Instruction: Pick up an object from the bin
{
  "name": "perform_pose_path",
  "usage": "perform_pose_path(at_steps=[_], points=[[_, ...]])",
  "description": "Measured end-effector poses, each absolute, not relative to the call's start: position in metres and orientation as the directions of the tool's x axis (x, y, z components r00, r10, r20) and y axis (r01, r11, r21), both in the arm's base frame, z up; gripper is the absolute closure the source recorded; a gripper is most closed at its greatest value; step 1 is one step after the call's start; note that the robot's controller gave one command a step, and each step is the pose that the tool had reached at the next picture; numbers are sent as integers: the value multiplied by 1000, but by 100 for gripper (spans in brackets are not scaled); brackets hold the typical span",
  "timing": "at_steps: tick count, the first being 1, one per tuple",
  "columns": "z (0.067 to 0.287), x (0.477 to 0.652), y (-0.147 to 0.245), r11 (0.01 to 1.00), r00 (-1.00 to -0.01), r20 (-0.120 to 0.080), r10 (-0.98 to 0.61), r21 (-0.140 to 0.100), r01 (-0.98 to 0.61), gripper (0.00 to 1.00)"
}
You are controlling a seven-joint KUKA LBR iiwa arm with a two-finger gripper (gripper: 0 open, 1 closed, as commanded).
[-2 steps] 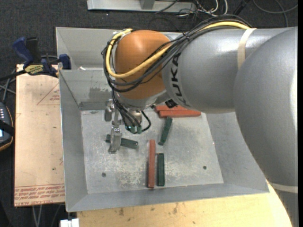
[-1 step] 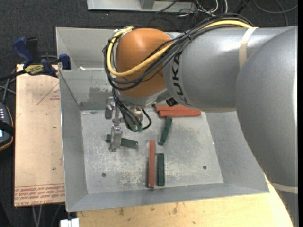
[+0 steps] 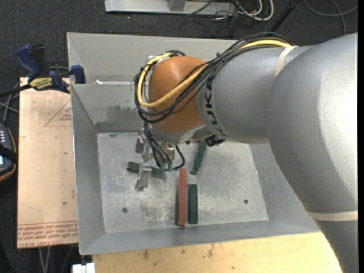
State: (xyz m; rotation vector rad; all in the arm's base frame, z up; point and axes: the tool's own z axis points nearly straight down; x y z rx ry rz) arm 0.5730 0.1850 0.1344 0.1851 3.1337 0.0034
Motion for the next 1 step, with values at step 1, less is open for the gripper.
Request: perform_pose_path(at_steps=[1], points=[[132, 586, 156, 999, -999, -1, -32, 1, -32, 0]])
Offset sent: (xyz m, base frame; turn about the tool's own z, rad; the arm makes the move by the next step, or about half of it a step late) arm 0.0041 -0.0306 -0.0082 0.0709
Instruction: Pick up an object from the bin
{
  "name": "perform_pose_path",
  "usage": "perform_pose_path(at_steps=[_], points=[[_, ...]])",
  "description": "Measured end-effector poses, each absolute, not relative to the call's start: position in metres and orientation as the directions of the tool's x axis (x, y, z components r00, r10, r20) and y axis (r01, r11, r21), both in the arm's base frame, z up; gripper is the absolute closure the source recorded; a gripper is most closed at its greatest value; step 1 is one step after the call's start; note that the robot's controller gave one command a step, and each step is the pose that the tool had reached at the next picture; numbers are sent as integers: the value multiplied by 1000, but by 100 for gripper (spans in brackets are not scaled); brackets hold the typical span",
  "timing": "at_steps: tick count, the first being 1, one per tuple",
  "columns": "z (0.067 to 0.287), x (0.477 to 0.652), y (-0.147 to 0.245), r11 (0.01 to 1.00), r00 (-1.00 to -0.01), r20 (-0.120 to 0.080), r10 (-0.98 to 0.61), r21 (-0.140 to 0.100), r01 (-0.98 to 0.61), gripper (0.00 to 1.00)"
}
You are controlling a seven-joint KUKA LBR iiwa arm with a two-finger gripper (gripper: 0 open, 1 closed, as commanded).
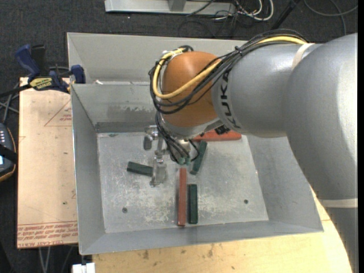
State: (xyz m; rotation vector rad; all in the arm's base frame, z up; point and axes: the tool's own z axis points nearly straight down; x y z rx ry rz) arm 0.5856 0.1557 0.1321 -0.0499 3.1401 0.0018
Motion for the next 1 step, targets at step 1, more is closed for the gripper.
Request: perform_pose_path(at_steps=[1], points=[[131, 583, 150, 993, -993, -1, 117, 1, 117, 0]])
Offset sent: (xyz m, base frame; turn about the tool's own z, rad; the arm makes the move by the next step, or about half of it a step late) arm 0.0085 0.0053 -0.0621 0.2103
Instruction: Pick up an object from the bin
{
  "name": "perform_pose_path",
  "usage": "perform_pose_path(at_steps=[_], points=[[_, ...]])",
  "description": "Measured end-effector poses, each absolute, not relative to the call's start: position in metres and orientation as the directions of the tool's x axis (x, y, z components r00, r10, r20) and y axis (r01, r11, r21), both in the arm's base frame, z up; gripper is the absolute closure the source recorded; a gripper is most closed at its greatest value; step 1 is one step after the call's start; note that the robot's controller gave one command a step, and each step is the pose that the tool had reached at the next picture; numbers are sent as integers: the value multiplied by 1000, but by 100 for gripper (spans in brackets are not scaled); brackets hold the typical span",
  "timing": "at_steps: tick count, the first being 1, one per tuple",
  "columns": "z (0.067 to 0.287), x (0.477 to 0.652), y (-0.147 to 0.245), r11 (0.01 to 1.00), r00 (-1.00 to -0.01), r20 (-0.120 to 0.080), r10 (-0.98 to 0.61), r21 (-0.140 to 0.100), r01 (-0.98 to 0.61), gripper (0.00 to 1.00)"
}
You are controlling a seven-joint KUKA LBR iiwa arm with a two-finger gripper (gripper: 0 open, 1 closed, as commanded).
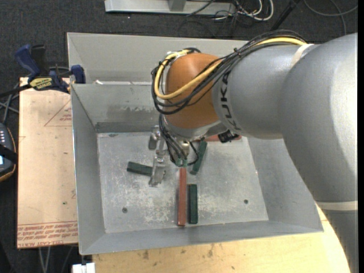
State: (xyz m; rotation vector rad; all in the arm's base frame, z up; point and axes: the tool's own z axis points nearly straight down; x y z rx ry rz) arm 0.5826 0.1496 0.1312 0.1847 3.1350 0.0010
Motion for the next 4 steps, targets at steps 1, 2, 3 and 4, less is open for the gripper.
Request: perform_pose_path(at_steps=[1, 2, 3, 4], points=[[68, 594, 161, 984, -984, 0, 175, 1, 175, 0], [71, 580, 163, 973, -973, -2, 233, 2, 233, 100], [71, 580, 163, 973, -973, -2, 233, 2, 233, 100], [72, 579, 163, 973, -973, -1, 232, 2, 232, 100]])
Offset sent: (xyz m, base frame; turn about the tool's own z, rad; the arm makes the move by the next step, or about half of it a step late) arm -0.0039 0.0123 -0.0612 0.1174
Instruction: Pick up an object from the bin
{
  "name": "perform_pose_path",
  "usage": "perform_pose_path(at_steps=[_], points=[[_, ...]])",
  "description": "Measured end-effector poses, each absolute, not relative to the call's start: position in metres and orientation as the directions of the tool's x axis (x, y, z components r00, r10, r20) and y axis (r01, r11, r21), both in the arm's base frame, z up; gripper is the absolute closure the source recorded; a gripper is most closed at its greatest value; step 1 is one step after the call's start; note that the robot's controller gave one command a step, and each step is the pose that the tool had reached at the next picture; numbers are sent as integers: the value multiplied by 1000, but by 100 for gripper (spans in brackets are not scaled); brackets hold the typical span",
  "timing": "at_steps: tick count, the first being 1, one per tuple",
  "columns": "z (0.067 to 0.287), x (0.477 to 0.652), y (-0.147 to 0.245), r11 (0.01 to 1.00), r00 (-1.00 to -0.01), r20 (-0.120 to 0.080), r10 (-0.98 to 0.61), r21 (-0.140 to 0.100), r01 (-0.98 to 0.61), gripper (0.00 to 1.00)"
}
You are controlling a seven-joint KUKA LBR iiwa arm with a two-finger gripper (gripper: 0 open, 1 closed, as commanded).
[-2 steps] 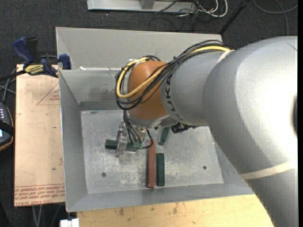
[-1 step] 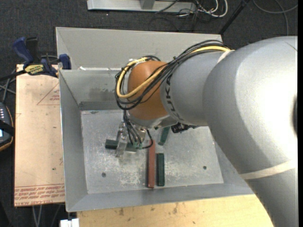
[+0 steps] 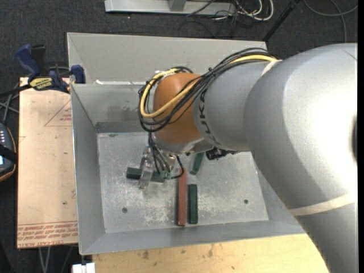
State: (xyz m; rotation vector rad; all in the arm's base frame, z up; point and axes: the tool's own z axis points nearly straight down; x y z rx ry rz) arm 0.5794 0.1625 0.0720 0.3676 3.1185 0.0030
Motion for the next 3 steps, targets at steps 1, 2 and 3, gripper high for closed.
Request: perform_pose_path(at_steps=[1, 2, 3], points=[[79, 578, 162, 973, -973, 3, 233, 0, 233, 100], [93, 578, 162, 973, -973, 2, 233, 1, 233, 100], [102, 579, 163, 973, -973, -1, 232, 2, 232, 100]])
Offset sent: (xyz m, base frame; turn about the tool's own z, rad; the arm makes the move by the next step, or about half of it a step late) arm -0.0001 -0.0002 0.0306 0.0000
